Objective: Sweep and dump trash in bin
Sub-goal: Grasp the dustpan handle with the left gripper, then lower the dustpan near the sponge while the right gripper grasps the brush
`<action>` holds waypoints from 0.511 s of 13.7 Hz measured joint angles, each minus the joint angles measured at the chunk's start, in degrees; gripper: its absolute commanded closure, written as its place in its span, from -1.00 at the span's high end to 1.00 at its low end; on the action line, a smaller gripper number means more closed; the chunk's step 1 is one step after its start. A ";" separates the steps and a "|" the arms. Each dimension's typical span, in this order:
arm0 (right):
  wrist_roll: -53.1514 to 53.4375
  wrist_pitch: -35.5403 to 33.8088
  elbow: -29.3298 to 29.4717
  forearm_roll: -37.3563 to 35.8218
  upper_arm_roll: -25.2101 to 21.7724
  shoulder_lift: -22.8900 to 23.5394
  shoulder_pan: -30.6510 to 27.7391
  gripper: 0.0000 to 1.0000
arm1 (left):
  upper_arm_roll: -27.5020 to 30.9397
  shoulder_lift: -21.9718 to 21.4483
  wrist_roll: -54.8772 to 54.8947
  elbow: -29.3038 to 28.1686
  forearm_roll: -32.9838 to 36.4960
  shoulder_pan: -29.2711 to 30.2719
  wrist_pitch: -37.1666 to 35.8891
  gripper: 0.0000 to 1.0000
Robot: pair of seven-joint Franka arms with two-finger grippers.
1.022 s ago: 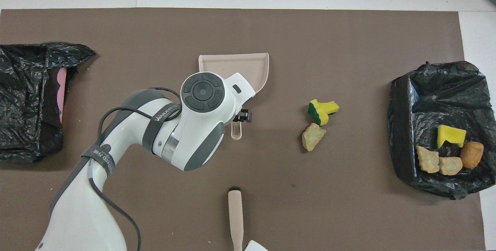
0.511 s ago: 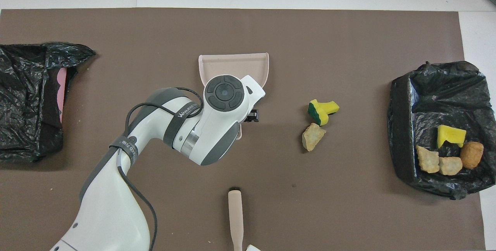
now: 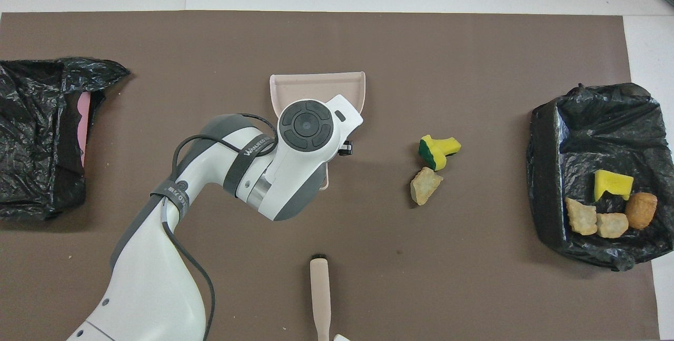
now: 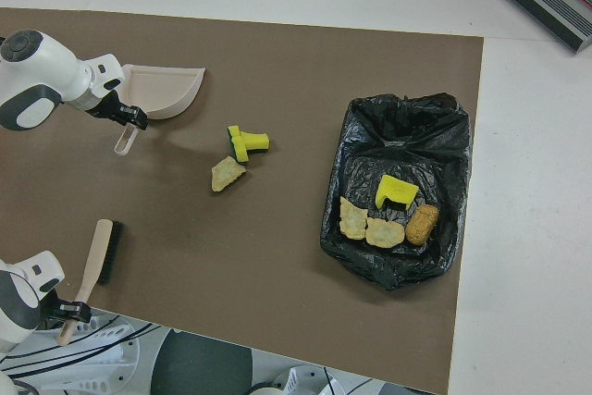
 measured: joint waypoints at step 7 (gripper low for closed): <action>0.05 0.03 1.75 -0.03 -0.64 1.58 -1.52 -1.00 | 0.02 0.09 0.15 0.14 0.49 -0.18 -0.23 -0.79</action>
